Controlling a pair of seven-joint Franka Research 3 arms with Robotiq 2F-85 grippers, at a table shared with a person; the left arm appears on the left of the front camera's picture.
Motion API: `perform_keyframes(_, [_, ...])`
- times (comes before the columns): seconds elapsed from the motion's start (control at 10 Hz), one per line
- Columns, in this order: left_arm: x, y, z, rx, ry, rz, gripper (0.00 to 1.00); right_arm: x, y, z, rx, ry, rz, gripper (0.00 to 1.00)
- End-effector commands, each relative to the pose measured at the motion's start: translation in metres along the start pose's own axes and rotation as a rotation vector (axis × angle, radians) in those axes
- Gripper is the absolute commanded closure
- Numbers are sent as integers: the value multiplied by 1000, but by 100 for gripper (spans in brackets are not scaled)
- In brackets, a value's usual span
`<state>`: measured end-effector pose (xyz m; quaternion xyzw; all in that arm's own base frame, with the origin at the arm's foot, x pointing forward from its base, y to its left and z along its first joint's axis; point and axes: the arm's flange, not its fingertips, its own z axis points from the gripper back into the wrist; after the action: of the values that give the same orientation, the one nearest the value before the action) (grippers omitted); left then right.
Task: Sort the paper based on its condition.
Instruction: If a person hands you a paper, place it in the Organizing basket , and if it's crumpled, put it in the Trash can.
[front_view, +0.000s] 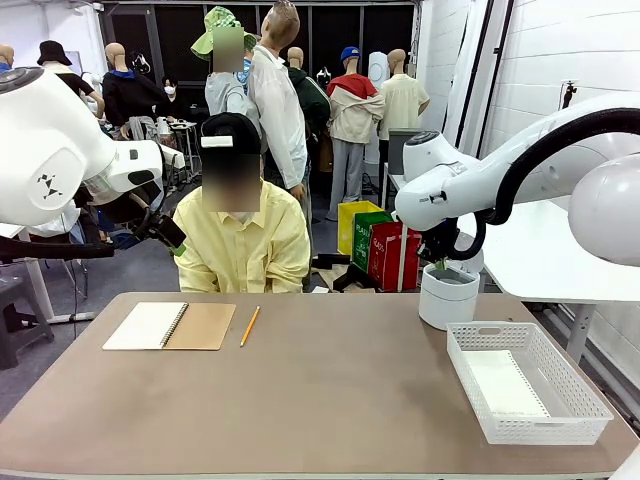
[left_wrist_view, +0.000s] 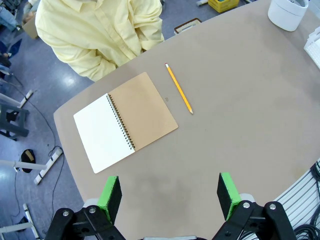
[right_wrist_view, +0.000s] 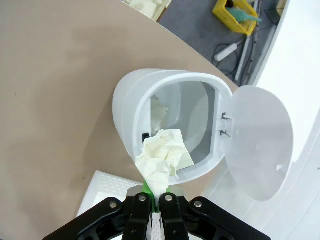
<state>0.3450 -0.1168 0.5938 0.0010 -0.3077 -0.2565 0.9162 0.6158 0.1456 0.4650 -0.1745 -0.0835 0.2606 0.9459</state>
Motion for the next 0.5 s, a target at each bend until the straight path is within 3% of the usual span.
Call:
perform_keyframes(0.0, [0, 0, 1, -4, 6, 1, 0, 8, -9, 0, -65, 25, -33, 100])
perform_keyframes(0.4, [0, 0, 1, -4, 6, 1, 0, 15, -25, -1, -91, 41, -65, 100])
